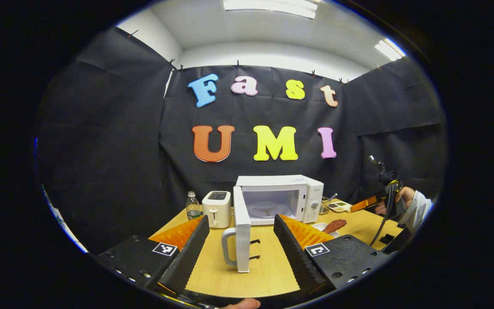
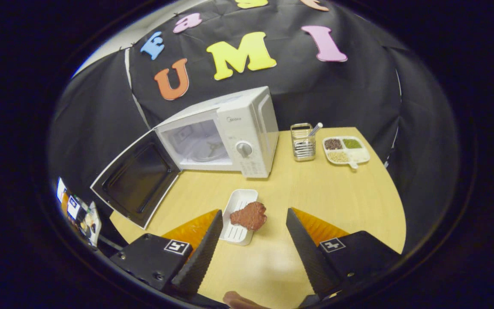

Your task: Open the microwave oven with the left hand, put the food in, and close the microwave oven.

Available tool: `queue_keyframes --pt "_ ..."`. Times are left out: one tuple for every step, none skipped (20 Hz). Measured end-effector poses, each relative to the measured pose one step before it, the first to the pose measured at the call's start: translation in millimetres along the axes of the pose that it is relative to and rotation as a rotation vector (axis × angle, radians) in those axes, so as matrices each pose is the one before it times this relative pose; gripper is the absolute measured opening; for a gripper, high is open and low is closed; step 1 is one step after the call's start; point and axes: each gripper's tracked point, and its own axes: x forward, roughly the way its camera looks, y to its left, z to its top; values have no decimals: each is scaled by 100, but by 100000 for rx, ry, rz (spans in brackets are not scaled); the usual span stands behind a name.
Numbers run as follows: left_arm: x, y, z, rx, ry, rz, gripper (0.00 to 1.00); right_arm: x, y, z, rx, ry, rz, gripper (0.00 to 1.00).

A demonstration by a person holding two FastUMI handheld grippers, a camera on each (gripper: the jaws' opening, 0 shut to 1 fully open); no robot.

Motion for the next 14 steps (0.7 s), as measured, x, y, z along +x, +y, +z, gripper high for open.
queue_keyframes --pt "-193 -1104 520 -492 -187 -1424 93 980 -203 -391 4288 3359 3005 82" --pt "-67 -702 691 -575 -1208 -16 92 1054 -328 -255 4304 2674 2467 93" --pt "144 -582 452 -617 -899 462 92 989 -227 -625 3973 4339 2199 93" --pt "-187 -447 225 -88 -263 5 92 839 -216 -505 3025 3014 2076 81" --pt "-342 -485 224 80 -399 179 92 934 -169 24 2793 927 1848 93" --pt "-264 -526 218 -343 -709 324 93 562 -149 -18 3207 904 955 93" --pt "-298 -589 106 593 -289 -693 93 672 -148 125 2554 290 874 80" --pt "-448 -491 -83 888 143 -834 93 528 -461 -119 1850 1079 -1209 89" --pt "-490 -244 -298 1312 254 -388 93 397 -3 159 1466 -308 904 68" --pt "-623 -2 -592 527 1561 297 93 418 279 -18 336 458 1509 77" --pt "-620 39 -449 -159 630 793 93 230 386 -167 1270 457 1380 66" --pt "-426 -309 73 324 -276 -9 93 245 718 -271 1113 521 2517 49" --pt "-405 -75 248 72 -1018 -326 93 256 200 -608 311 2686 -270 55" --pt "-218 -29 -22 -758 125 -180 93 -23 -152 -179 77 486 -1528 34"
